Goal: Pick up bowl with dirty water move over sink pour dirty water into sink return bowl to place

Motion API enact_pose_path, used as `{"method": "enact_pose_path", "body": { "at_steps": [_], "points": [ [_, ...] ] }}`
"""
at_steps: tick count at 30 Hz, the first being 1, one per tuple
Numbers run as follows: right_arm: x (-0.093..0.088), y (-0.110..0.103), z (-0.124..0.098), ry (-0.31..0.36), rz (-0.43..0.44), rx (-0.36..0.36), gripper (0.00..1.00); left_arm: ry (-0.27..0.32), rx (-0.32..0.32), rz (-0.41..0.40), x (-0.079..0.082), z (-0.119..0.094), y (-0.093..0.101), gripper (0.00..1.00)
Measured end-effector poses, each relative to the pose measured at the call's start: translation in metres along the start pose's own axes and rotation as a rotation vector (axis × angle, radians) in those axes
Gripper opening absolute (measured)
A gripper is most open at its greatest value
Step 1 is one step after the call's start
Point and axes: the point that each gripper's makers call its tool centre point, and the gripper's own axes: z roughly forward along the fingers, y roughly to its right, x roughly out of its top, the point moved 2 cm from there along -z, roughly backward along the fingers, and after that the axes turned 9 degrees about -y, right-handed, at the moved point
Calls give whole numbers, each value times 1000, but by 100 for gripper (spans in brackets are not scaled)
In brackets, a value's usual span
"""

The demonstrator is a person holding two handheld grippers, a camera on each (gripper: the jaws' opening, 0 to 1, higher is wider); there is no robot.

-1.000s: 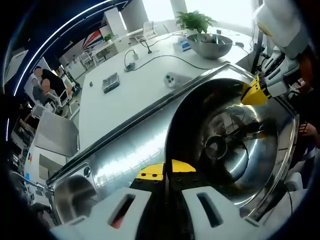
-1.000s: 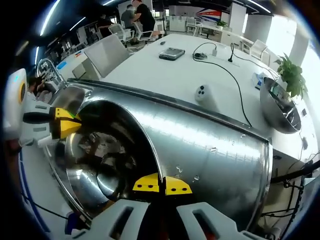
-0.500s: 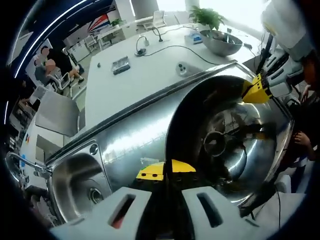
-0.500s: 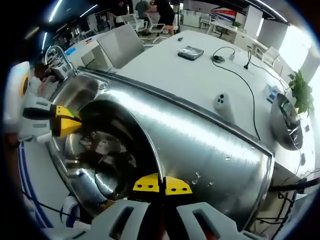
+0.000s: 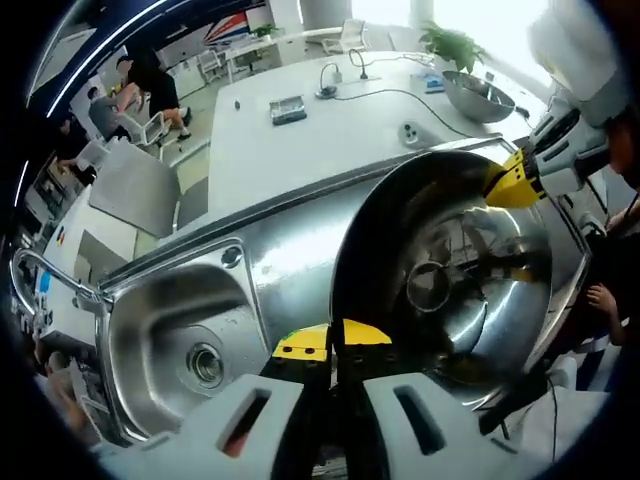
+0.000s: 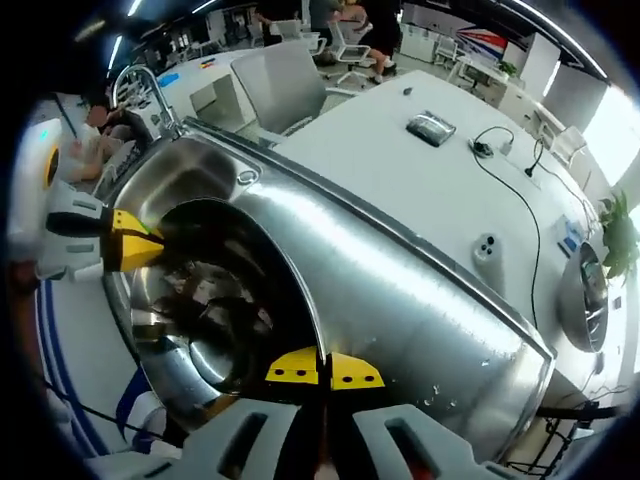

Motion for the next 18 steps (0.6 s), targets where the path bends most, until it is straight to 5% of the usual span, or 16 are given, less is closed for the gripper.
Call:
{"method": "enact_pose_path", "body": {
  "at_steps": [16, 18],
  "points": [
    [72, -68, -2, 30, -119, 17, 0, 14, 71, -131, -44, -32, -86, 0],
    [73, -89, -3, 37, -135, 23, 0, 17, 81, -145, -50, -35, -95, 0]
  ]
}}
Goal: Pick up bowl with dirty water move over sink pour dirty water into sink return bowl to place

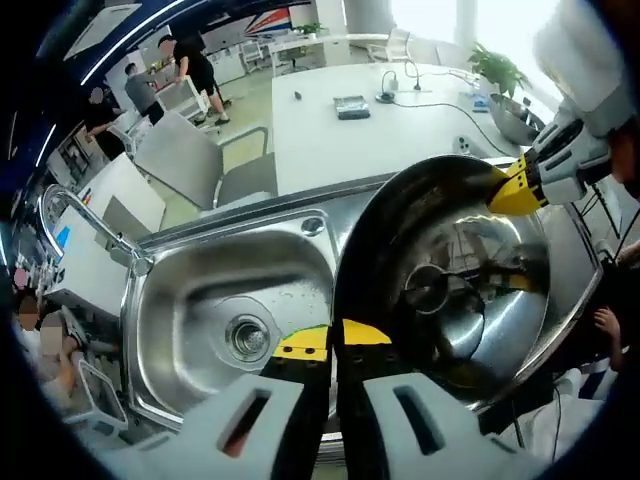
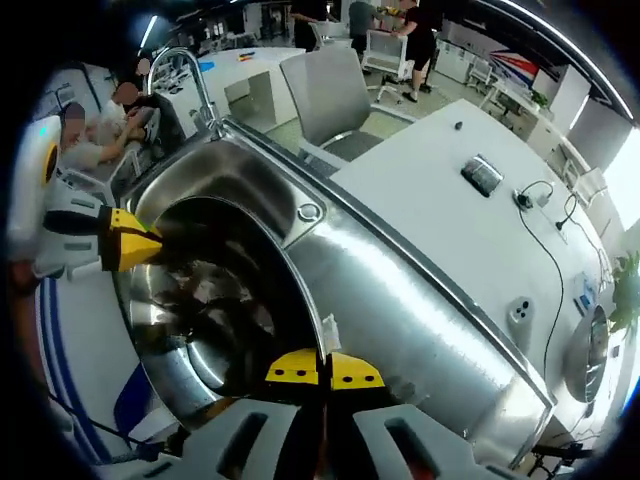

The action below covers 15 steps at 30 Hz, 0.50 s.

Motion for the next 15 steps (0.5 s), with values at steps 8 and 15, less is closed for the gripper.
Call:
{"method": "enact_pose_path", "body": {
  "at_steps": [8, 15],
  "points": [
    [47, -42, 6, 68, -57, -1, 0, 27, 59, -85, -21, -10, -51, 0],
    [64, -70, 16, 92, -93, 7, 0, 35, 121, -107, -38, -14, -80, 0]
  ]
}}
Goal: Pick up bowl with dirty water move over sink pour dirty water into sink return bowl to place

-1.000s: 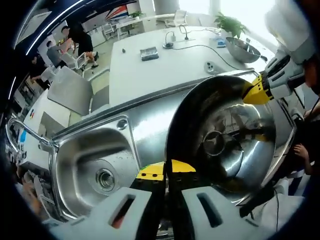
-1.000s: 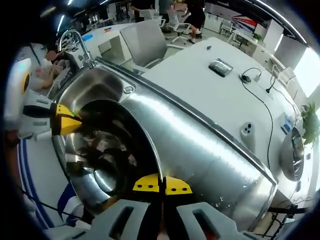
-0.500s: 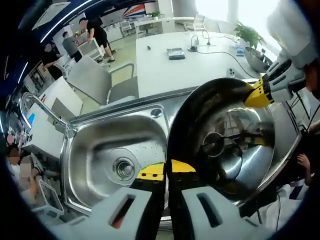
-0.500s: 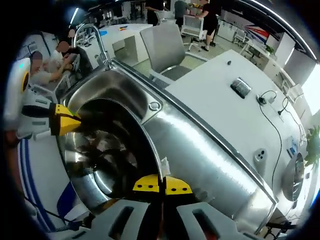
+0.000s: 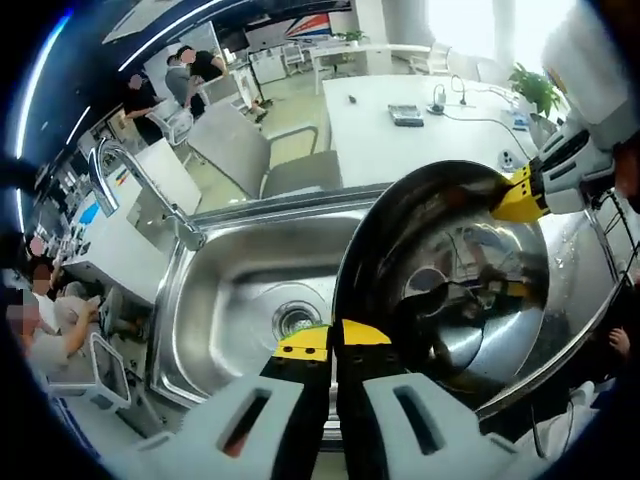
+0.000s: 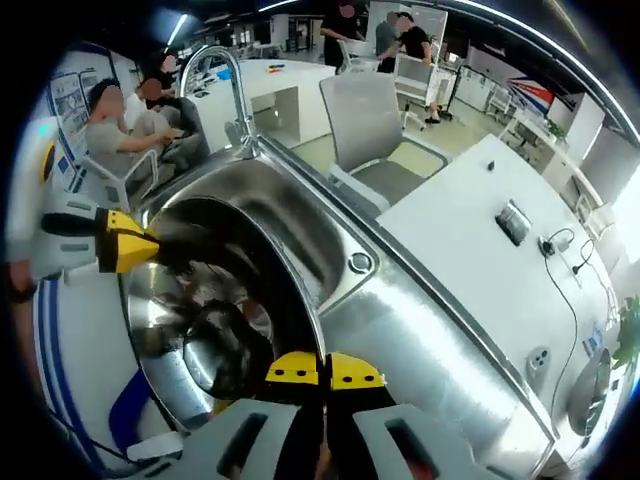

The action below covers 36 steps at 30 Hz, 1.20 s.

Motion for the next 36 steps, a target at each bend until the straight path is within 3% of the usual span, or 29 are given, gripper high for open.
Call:
{"method": "enact_pose_path", "body": {
  "at_steps": [14, 21, 27, 30, 36],
  "points": [
    [40, -24, 3, 134, -52, -40, 0, 91, 109, -35, -2, -6, -42, 0],
    [51, -29, 8, 176, -72, -70, 0, 129, 142, -41, -2, 0, -54, 0],
    [70, -30, 3, 288, -103, -147, 0, 194, 198, -51, 1, 0, -64, 0],
    [77, -30, -2, 340, -129, -186, 0, 251, 255, -53, 2, -3, -68, 0],
    [79, -36, 0, 354, -141, -193, 0, 260, 270, -57, -3, -5, -73, 0]
  ]
}}
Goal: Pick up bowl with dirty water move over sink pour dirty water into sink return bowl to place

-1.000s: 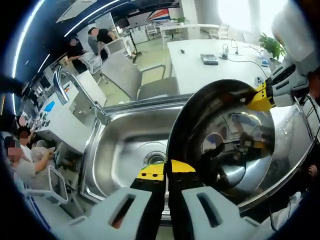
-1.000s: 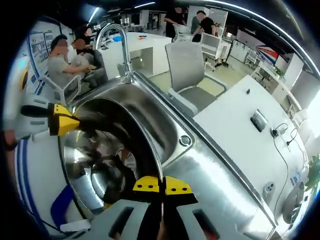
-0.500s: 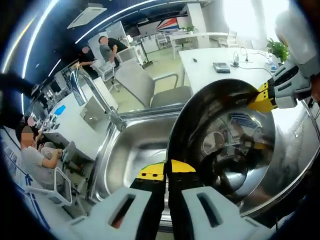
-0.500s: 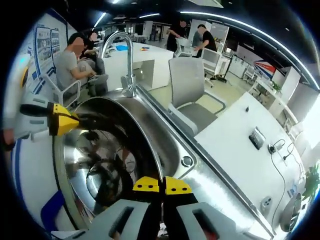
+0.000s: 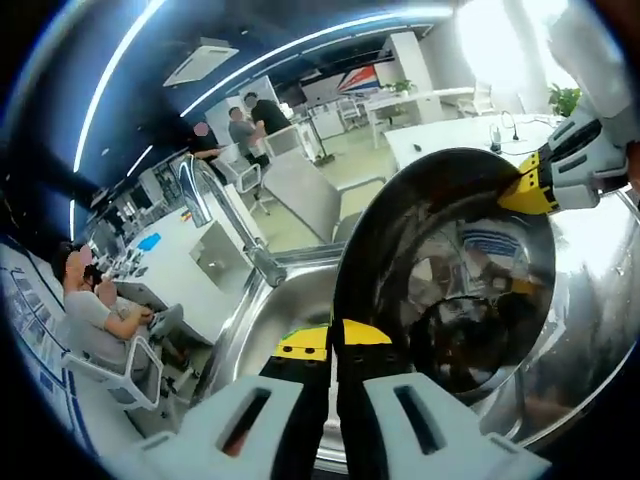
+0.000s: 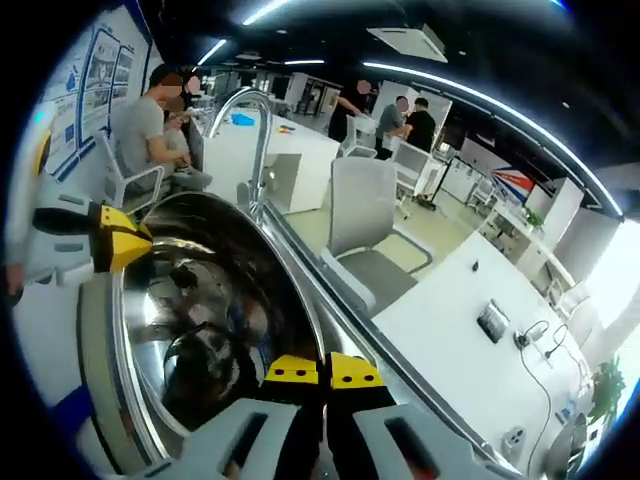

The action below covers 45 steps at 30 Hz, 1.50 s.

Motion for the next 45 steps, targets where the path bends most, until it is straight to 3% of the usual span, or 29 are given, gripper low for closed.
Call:
{"method": "enact_pose_path", "body": {
  "at_steps": [14, 38, 45],
  "points": [
    [15, -5, -14, 87, -70, -85, 0, 58, 54, -14, -4, -6, -8, 0],
    [45, 3, -28, 241, -104, -176, 0, 182, 146, -64, 16, -17, -28, 0],
    [56, 8, -34, 308, -142, -236, 0, 232, 183, -72, 24, -18, -32, 0]
  ]
}}
